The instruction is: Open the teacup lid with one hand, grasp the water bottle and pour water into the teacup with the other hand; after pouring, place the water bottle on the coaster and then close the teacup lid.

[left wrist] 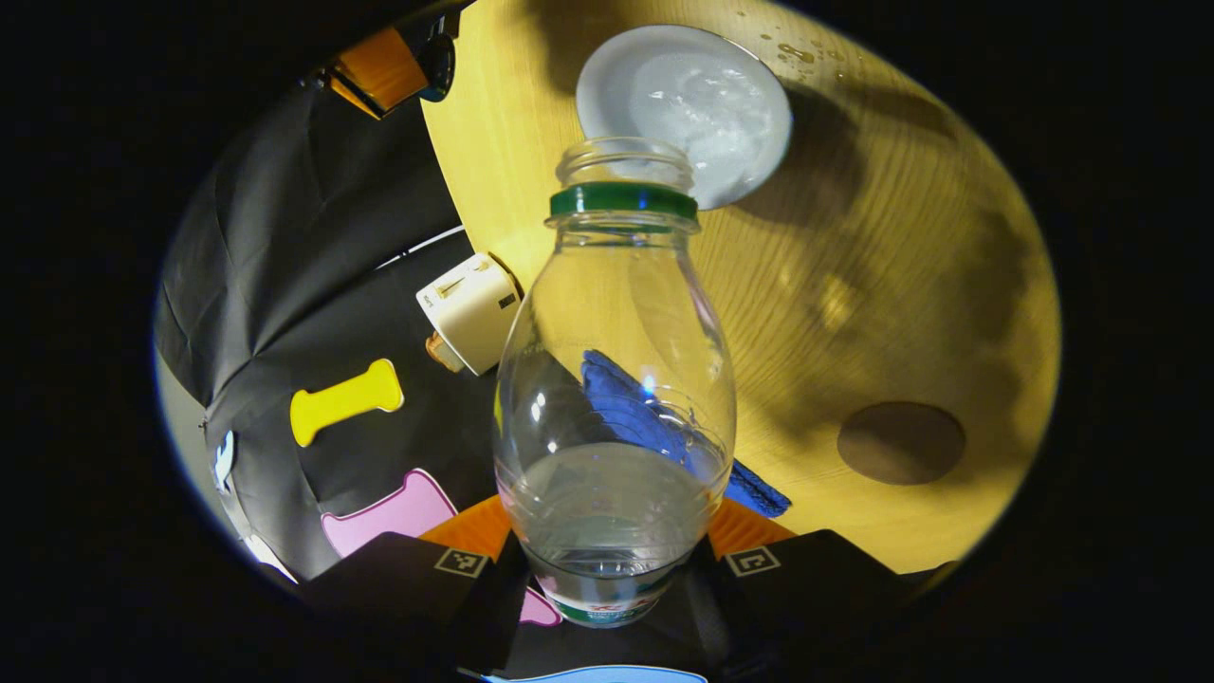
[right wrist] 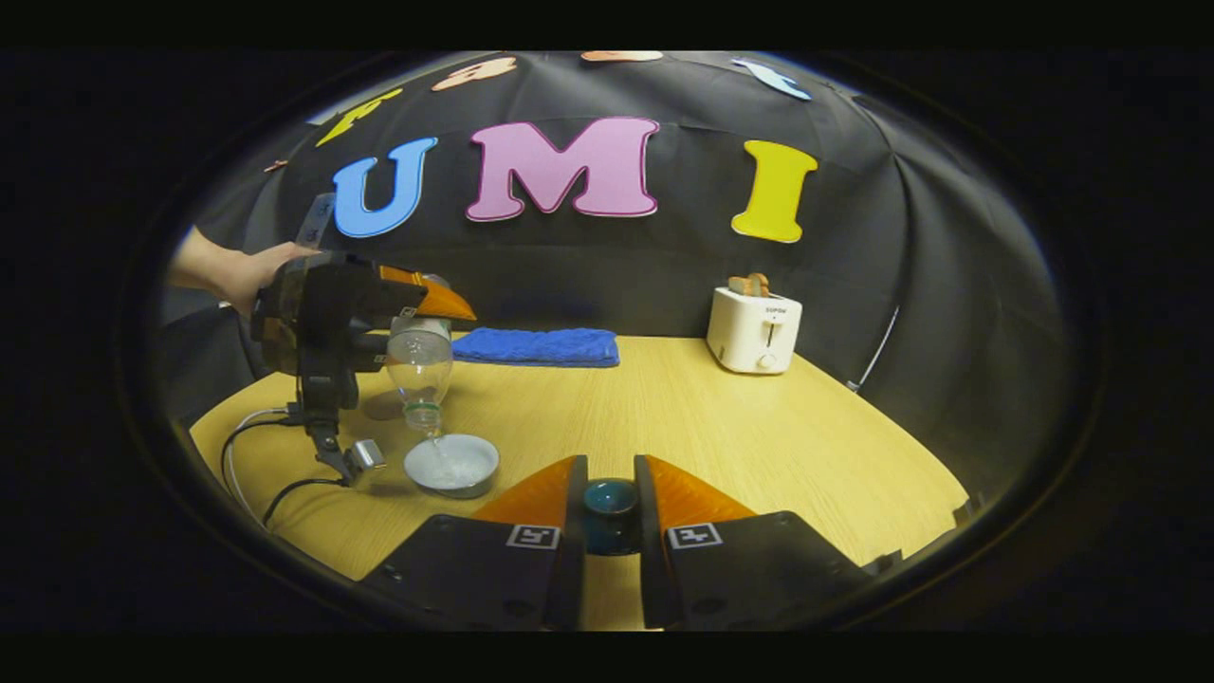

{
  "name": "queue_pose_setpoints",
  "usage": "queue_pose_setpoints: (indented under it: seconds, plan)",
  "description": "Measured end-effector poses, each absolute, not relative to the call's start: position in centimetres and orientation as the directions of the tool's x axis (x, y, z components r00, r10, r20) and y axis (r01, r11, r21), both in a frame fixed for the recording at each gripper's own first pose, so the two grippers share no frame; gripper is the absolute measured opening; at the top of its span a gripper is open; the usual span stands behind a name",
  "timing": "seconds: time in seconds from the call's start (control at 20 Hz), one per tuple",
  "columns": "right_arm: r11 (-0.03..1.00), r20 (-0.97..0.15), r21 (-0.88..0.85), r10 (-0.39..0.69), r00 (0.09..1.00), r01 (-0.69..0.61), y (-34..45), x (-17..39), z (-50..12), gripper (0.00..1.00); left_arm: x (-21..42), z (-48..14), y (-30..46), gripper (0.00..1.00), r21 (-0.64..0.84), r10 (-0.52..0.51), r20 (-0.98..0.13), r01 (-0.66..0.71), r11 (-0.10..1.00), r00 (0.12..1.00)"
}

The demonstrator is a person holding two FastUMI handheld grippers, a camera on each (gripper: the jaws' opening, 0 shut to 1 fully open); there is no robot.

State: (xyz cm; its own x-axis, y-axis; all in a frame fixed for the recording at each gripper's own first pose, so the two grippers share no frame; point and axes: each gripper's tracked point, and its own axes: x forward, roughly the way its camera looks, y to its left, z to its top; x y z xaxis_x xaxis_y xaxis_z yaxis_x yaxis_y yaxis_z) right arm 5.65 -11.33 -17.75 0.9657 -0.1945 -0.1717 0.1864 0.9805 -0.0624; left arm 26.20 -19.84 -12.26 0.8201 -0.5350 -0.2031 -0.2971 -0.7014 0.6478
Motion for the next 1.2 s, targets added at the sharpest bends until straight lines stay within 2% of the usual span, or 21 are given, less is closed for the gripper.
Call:
queue_pose_setpoints:
  seconds: [0.5,0.55,0.65,0.7,0.75,0.8,0.85,0.9,1.2]
  plan:
    - [0.982,-0.156,-0.059,-0.186,0.97,0.179,-11.2,5.95,-17.04,0.27,25.79,-11.83,-20.33,0.75,0.627,-0.549,-0.202,-0.324,-0.709,0.811]
    - [0.982,-0.155,-0.055,-0.187,0.97,0.181,-11.22,6.03,-17.05,0.31,25.72,-11.87,-20.33,0.75,0.626,-0.552,-0.204,-0.326,-0.708,0.808]
    - [0.982,-0.158,-0.049,-0.187,0.969,0.182,-11.12,6.06,-17.19,0.31,25.68,-11.9,-20.42,0.75,0.623,-0.557,-0.206,-0.331,-0.709,0.805]
    - [0.982,-0.158,-0.049,-0.187,0.97,0.181,-11.1,6.11,-17.14,0.27,25.61,-11.91,-20.46,0.75,0.621,-0.56,-0.205,-0.335,-0.708,0.803]
    - [0.982,-0.158,-0.051,-0.186,0.97,0.18,-11.08,6.13,-17.16,0.27,25.63,-11.85,-20.52,0.75,0.619,-0.562,-0.205,-0.339,-0.709,0.801]
    - [0.982,-0.157,-0.053,-0.186,0.97,0.179,-11.12,6.13,-17.12,0.31,25.62,-11.86,-20.61,0.75,0.62,-0.564,-0.204,-0.341,-0.707,0.8]
    - [0.982,-0.157,-0.056,-0.186,0.97,0.179,-11.07,6.04,-17.11,0.22,25.56,-11.94,-20.56,0.75,0.62,-0.564,-0.205,-0.34,-0.707,0.8]
    - [0.982,-0.157,-0.054,-0.186,0.97,0.179,-11.07,6.02,-17.18,0.31,25.47,-12.08,-20.54,0.75,0.62,-0.564,-0.206,-0.339,-0.707,0.8]
    - [0.982,-0.157,-0.045,-0.188,0.97,0.183,-11.13,6.1,-17.1,0.31,25.66,-12.11,-20.49,0.75,0.629,-0.553,-0.211,-0.321,-0.708,0.806]
